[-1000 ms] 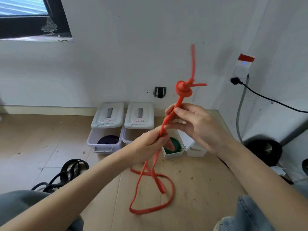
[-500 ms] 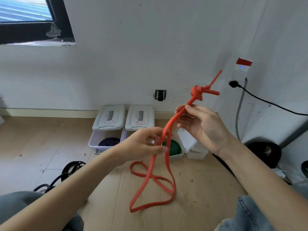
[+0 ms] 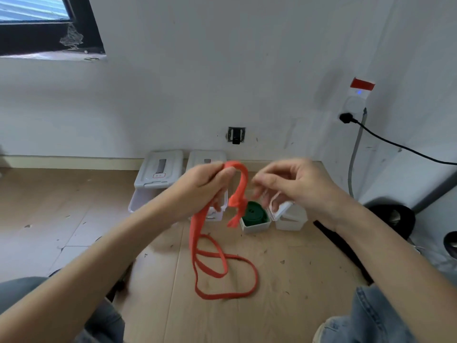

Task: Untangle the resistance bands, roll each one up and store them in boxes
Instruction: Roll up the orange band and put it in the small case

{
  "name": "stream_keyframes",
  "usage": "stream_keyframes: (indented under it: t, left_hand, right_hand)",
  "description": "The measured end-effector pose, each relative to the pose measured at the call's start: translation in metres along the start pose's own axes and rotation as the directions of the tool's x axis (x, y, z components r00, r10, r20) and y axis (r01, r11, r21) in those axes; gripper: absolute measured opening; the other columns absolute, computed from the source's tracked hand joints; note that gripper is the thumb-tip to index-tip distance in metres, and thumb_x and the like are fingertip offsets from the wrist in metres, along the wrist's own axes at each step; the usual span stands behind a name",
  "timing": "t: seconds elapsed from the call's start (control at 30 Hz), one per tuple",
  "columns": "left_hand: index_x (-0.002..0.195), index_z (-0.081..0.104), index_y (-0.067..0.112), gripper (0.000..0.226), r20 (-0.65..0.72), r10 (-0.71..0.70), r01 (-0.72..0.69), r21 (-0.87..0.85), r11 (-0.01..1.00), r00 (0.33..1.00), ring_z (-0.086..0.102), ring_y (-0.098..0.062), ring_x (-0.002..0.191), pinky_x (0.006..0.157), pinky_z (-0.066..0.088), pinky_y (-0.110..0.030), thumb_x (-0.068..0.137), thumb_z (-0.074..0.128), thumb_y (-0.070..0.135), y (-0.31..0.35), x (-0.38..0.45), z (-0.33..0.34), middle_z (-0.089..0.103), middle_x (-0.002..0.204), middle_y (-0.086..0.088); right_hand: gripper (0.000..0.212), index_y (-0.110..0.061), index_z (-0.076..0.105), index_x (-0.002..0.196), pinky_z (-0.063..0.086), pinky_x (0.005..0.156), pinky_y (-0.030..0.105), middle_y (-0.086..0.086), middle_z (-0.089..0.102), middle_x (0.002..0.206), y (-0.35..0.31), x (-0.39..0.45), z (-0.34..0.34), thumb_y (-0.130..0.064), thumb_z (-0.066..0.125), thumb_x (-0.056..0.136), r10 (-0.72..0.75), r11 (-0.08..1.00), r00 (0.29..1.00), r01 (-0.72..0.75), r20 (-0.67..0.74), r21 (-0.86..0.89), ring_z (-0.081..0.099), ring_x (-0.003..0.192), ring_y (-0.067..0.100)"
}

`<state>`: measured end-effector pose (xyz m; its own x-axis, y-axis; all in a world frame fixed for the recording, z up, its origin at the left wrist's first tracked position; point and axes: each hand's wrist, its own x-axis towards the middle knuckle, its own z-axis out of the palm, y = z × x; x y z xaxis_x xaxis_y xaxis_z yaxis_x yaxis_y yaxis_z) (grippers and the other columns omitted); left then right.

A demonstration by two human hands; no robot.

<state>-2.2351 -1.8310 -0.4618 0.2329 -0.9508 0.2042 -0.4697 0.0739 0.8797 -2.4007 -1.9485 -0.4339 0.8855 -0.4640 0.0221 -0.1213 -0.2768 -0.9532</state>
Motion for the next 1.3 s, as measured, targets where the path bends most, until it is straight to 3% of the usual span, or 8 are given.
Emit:
stream_keyframes:
  t: [0.1, 0.23, 0.4, 0.6, 0.73, 0.97, 1.13, 1.3]
  left_hand:
    - [0.078, 0.054, 0.018, 0.025, 0.232, -0.064, 0.027, 0.16, 0.987, 0.971, 0.048, 0.003, 0.05, 0.051, 0.038, -0.011, 0.098, 0.041, 0.024, -0.007, -0.005, 0.009, 0.055, 0.055, 0.018]
    - [0.078, 0.051, 0.024, 0.02, 0.211, -0.053, 0.024, 0.136, 0.99, 0.976, 0.052, 0.007, 0.053, 0.052, 0.037, -0.006, 0.096, 0.046, 0.02, -0.007, -0.008, 0.013, 0.056, 0.059, 0.022]
    - [0.098, 0.066, 0.018, 0.014, 0.276, -0.029, -0.075, 0.358, 0.931, 0.961, 0.059, -0.004, 0.082, 0.078, 0.049, -0.023, 0.091, 0.057, 0.026, -0.018, -0.012, 0.01, 0.064, 0.091, 0.003]
    - [0.088, 0.063, 0.018, 0.015, 0.377, -0.263, 0.112, 0.376, 0.92, 0.888, 0.059, 0.002, 0.072, 0.074, 0.048, -0.014, 0.095, 0.051, 0.022, -0.048, -0.021, 0.035, 0.064, 0.084, 0.006]
    - [0.087, 0.056, 0.011, 0.015, 0.24, -0.222, 0.123, 0.368, 0.922, 0.945, 0.059, -0.01, 0.078, 0.075, 0.05, -0.022, 0.095, 0.048, 0.021, -0.047, -0.016, 0.015, 0.058, 0.087, 0.003]
    - [0.084, 0.064, 0.013, 0.027, 0.007, 0.254, -0.252, -0.105, 0.962, 0.967, 0.066, -0.009, 0.072, 0.069, 0.052, -0.017, 0.084, 0.061, 0.039, 0.035, -0.017, -0.04, 0.063, 0.079, 0.004]
    - [0.074, 0.052, 0.018, 0.022, 0.194, 0.014, -0.004, -0.05, 0.999, 0.981, 0.037, -0.007, 0.039, 0.039, 0.035, -0.017, 0.087, 0.051, 0.035, 0.027, -0.012, -0.012, 0.044, 0.05, 0.008]
    - [0.09, 0.058, 0.002, 0.042, 0.25, -0.018, 0.023, -0.017, 1.0, 0.968, 0.039, -0.009, 0.041, 0.041, 0.036, -0.02, 0.082, 0.049, 0.043, 0.01, -0.007, -0.003, 0.046, 0.056, -0.002]
  right_hand:
    - [0.043, -0.029, 0.06, 0.113, 0.046, 0.063, 0.007, -0.031, 0.064, 0.085, -0.002, 0.0, 0.001, -0.03, 0.076, 0.074, -0.066, 0.924, 0.993, 0.097, 0.095, -0.37, 0.061, 0.069, -0.007]
    - [0.009, -0.015, 0.069, 0.093, 0.048, 0.055, 0.021, -0.005, 0.066, 0.075, 0.009, 0.001, 0.015, -0.017, 0.066, 0.085, -0.017, 0.869, 0.988, 0.089, 0.151, -0.487, 0.056, 0.06, 0.006]
    - [0.011, -0.024, 0.07, 0.089, 0.045, 0.065, 0.035, -0.001, 0.063, 0.071, 0.006, 0.002, 0.005, -0.029, 0.06, 0.089, 0.015, 0.804, 0.975, 0.119, 0.221, -0.583, 0.053, 0.062, 0.01]
    - [0.01, -0.017, 0.068, 0.088, 0.04, 0.051, 0.017, -0.005, 0.052, 0.06, 0.005, 0.002, 0.0, -0.021, 0.059, 0.091, -0.134, 0.946, 0.989, 0.145, 0.06, -0.291, 0.046, 0.054, 0.004]
    - [0.014, -0.015, 0.062, 0.087, 0.039, 0.047, 0.016, -0.009, 0.052, 0.063, 0.009, 0.004, -0.013, -0.018, 0.05, 0.094, -0.113, 0.991, 0.986, 0.103, -0.125, -0.084, 0.046, 0.05, 0.005]
    - [0.014, -0.025, 0.062, 0.094, 0.051, 0.061, 0.018, -0.002, 0.06, 0.078, 0.005, 0.006, -0.023, -0.034, 0.054, 0.087, -0.065, 0.983, 0.992, 0.045, -0.111, -0.177, 0.056, 0.059, 0.004]
    - [0.051, -0.036, 0.059, 0.111, 0.051, 0.067, 0.016, -0.002, 0.056, 0.072, 0.007, 0.004, -0.001, -0.038, 0.078, 0.064, 0.005, 0.972, 0.995, 0.019, 0.101, -0.233, 0.057, 0.069, 0.008]
    - [0.022, -0.014, 0.069, 0.097, 0.042, 0.058, 0.003, -0.019, 0.069, 0.074, 0.005, 0.003, 0.001, -0.013, 0.075, 0.076, -0.118, 0.964, 0.993, 0.113, -0.004, -0.239, 0.06, 0.061, -0.009]
